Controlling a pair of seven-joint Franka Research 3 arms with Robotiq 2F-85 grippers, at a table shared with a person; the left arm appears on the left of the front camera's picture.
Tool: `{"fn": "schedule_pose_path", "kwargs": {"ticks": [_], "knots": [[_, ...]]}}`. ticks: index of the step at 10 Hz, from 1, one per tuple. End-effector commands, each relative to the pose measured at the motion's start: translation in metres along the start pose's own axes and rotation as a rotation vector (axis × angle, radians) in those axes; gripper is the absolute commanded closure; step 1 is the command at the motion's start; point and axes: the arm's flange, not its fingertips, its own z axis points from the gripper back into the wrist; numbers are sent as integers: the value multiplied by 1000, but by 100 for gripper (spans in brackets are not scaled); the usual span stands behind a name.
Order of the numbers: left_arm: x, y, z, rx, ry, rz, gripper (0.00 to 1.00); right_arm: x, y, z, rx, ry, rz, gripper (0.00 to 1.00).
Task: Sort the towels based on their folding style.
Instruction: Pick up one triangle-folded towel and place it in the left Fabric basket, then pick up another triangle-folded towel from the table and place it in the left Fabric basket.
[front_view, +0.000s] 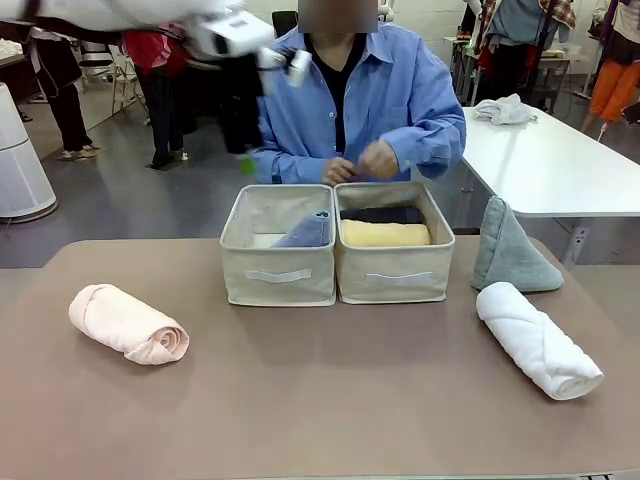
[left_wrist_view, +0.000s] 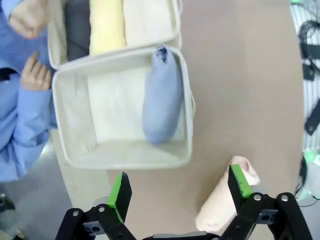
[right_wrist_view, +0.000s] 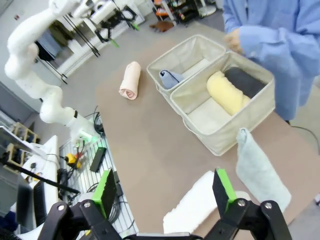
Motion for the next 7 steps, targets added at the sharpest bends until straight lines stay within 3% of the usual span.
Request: {"fn": "schedule_pose_path", "kwargs": {"ticks": [1,4,7], "knots": [[-74,-64,3,37,-81,40,0,1,1,-1,7,-19,4,0],[-111,-92,9,72,-120,109,0,1,1,-1,7,-19,4,0],[-117,-83,21,36,-91,122,0,1,1,-1,7,-19,4,0]]}}
